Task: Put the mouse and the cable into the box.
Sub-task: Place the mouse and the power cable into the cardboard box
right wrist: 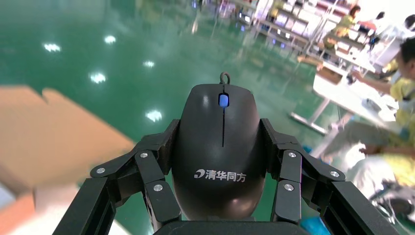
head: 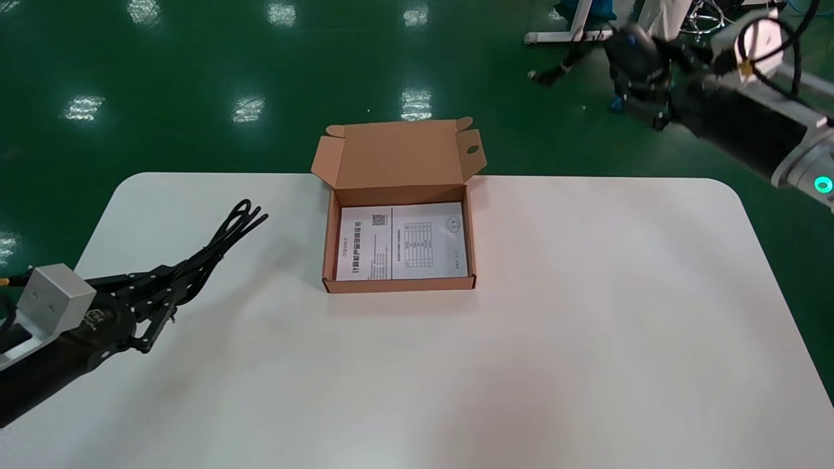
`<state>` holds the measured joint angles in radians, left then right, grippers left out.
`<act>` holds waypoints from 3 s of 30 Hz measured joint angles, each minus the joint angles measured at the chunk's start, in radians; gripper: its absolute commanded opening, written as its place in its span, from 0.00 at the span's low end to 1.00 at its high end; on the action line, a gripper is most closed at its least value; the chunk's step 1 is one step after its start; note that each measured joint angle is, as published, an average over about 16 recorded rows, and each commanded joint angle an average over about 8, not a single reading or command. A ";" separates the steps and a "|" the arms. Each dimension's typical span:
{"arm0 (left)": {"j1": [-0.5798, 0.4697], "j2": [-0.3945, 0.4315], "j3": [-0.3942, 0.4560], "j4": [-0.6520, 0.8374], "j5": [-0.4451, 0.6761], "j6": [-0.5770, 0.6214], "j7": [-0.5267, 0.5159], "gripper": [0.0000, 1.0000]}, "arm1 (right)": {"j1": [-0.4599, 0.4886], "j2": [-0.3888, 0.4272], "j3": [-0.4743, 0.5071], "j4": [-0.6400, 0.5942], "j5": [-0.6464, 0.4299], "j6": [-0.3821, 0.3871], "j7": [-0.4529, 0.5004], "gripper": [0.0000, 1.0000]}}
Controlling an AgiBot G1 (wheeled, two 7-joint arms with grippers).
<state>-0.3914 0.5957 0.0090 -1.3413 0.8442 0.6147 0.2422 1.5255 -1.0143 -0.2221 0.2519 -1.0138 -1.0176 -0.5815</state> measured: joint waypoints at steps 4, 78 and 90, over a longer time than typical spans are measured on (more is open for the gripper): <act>-0.033 0.003 0.016 -0.001 0.016 -0.013 -0.005 0.00 | 0.002 -0.007 -0.010 0.065 -0.001 -0.041 0.047 0.00; -0.004 0.038 -0.020 -0.013 0.010 -0.062 0.024 0.00 | -0.085 -0.163 -0.277 0.118 -0.263 -0.226 0.023 0.57; -0.011 0.043 -0.010 -0.013 0.015 -0.064 0.021 0.00 | -0.044 -0.198 -0.268 -0.027 -0.253 -0.237 -0.106 1.00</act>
<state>-0.4026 0.6389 -0.0006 -1.3545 0.8588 0.5507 0.2631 1.4816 -1.2122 -0.4902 0.2249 -1.2665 -1.2551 -0.6872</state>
